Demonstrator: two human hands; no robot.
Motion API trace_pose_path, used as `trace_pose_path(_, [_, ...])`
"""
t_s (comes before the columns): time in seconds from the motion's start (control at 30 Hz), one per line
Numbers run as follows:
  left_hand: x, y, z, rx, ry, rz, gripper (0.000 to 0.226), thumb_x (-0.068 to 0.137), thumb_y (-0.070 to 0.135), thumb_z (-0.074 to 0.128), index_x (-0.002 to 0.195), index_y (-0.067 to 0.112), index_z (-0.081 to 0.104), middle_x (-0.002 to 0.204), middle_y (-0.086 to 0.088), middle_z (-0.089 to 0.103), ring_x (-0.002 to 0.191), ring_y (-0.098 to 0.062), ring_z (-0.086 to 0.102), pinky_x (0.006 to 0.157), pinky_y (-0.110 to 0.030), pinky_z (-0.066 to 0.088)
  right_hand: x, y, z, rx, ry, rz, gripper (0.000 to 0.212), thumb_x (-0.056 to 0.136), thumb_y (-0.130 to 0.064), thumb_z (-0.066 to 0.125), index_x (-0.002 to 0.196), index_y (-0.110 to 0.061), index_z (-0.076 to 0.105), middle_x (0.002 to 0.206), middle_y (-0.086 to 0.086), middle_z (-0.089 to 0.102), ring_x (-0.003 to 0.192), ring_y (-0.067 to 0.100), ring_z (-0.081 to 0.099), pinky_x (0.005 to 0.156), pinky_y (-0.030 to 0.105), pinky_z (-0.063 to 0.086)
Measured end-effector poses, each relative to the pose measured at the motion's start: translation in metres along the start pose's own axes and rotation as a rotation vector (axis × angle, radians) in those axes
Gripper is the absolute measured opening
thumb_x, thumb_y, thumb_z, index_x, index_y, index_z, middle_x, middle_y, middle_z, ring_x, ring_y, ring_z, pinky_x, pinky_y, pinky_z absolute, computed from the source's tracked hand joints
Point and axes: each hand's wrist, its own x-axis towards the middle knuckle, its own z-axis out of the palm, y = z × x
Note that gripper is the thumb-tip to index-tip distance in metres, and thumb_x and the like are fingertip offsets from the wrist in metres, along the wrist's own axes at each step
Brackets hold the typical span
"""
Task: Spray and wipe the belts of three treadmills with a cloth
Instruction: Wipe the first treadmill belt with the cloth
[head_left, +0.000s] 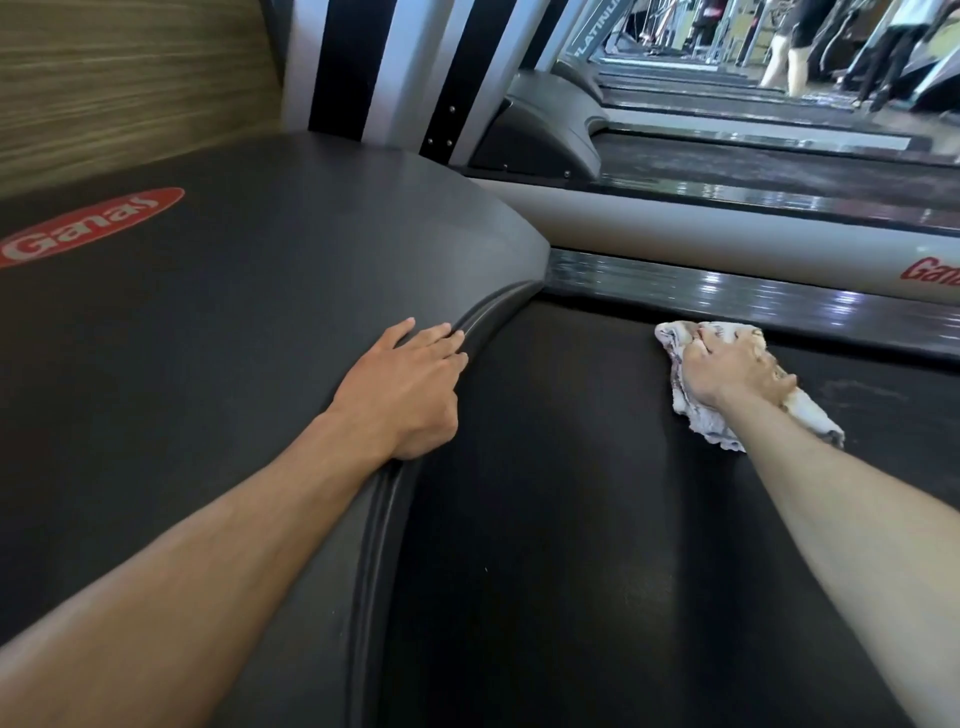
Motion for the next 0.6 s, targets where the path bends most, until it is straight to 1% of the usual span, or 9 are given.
trace_pose_path(0.03, [0.000, 0.000, 0.000, -0.013, 0.006, 0.001, 0.056, 0.102, 0.026, 0.029, 0.158, 0.016, 0.033, 0.169, 0.002, 0.018, 0.156, -0.010, 0.006, 0.128, -0.040, 0.002, 0.000, -0.003, 0.000, -0.027, -0.008, -0.033, 0.053, 0.104, -0.046, 0.028, 0.154, -0.034, 0.041, 0.165, 0.012, 0.029, 0.148, 0.040, 0.030, 0.121, 0.060, 0.017])
trace_pose_path(0.1, [0.001, 0.001, 0.000, -0.041, 0.012, 0.002, 0.055, 0.104, 0.027, 0.027, 0.157, 0.015, 0.034, 0.168, 0.002, 0.020, 0.156, -0.011, 0.008, 0.128, -0.040, 0.003, -0.007, -0.015, -0.001, -0.065, -0.021, -0.147, 0.050, 0.104, -0.044, 0.026, 0.149, -0.037, 0.044, 0.162, 0.015, 0.030, 0.145, 0.043, 0.034, 0.119, 0.060, 0.024])
trace_pose_path(0.17, [0.001, 0.002, 0.000, -0.052, 0.016, -0.003, 0.054, 0.105, 0.028, 0.026, 0.157, 0.015, 0.035, 0.168, 0.002, 0.021, 0.156, -0.010, 0.009, 0.128, -0.040, 0.002, -0.018, -0.031, 0.005, -0.091, -0.038, -0.305, 0.049, 0.103, -0.046, 0.026, 0.149, -0.040, 0.042, 0.162, 0.013, 0.031, 0.143, 0.043, 0.038, 0.117, 0.057, 0.029])
trace_pose_path(0.23, [0.001, 0.002, 0.001, -0.055, 0.016, 0.000, 0.054, 0.105, 0.029, 0.025, 0.157, 0.015, 0.035, 0.168, 0.002, 0.021, 0.155, -0.010, 0.009, 0.128, -0.040, 0.002, -0.031, -0.048, 0.016, -0.090, -0.085, -0.447, 0.051, 0.102, -0.050, 0.027, 0.151, -0.043, 0.039, 0.164, 0.010, 0.030, 0.142, 0.043, 0.039, 0.117, 0.056, 0.031])
trace_pose_path(0.3, [0.001, 0.002, 0.002, -0.054, 0.020, 0.002, 0.054, 0.106, 0.030, 0.023, 0.156, 0.015, 0.035, 0.168, 0.003, 0.022, 0.155, -0.010, 0.010, 0.128, -0.039, 0.003, -0.046, -0.062, 0.023, -0.080, -0.127, -0.562, 0.053, 0.100, -0.054, 0.027, 0.152, -0.044, 0.036, 0.166, 0.007, 0.026, 0.144, 0.042, 0.037, 0.118, 0.058, 0.030])
trace_pose_path(0.37, [0.002, 0.001, 0.003, -0.054, 0.025, -0.002, 0.053, 0.106, 0.030, 0.023, 0.156, 0.016, 0.037, 0.167, 0.003, 0.023, 0.155, -0.010, 0.011, 0.128, -0.039, 0.003, -0.063, -0.072, 0.026, -0.060, -0.153, -0.653, 0.053, 0.102, -0.053, 0.029, 0.154, -0.045, 0.035, 0.167, 0.004, 0.023, 0.146, 0.039, 0.034, 0.119, 0.057, 0.027])
trace_pose_path(0.47, [0.003, 0.000, 0.005, -0.053, 0.034, 0.001, 0.053, 0.106, 0.030, 0.023, 0.156, 0.016, 0.037, 0.167, 0.003, 0.025, 0.155, -0.010, 0.012, 0.128, -0.040, 0.005, -0.091, -0.076, 0.026, -0.068, -0.145, -0.770, 0.051, 0.104, -0.051, 0.031, 0.155, -0.046, 0.035, 0.171, -0.003, 0.017, 0.150, 0.034, 0.030, 0.122, 0.054, 0.023])
trace_pose_path(0.6, [0.004, 0.000, 0.004, -0.070, 0.049, 0.001, 0.053, 0.107, 0.030, 0.024, 0.155, 0.016, 0.039, 0.166, 0.003, 0.027, 0.155, -0.010, 0.014, 0.127, -0.038, 0.007, -0.125, -0.071, 0.021, -0.081, -0.197, -0.910, 0.050, 0.106, -0.054, 0.031, 0.156, -0.051, 0.033, 0.173, -0.009, 0.012, 0.154, 0.029, 0.022, 0.124, 0.050, 0.017])
